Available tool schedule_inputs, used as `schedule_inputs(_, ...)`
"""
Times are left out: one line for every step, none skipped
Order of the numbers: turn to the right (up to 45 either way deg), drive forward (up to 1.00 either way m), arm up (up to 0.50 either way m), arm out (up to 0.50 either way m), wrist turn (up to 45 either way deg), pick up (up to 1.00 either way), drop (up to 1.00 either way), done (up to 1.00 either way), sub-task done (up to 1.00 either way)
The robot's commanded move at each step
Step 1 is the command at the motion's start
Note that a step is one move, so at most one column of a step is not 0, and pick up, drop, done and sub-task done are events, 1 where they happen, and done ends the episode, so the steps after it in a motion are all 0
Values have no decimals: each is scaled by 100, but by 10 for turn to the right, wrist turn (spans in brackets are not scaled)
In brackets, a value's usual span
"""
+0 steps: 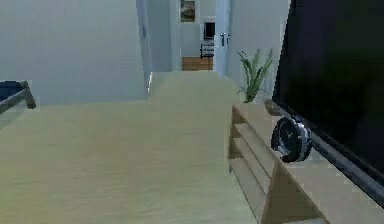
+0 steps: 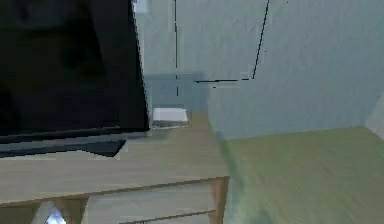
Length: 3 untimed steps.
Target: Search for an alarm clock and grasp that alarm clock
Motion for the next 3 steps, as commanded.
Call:
schedule_inputs(-450, 0, 0, 0, 0, 0, 0, 0, 0)
schedule_inputs(-150, 0, 0, 0, 0, 0, 0, 0, 0)
schedule_inputs(450, 0, 0, 0, 0, 0, 0, 0, 0)
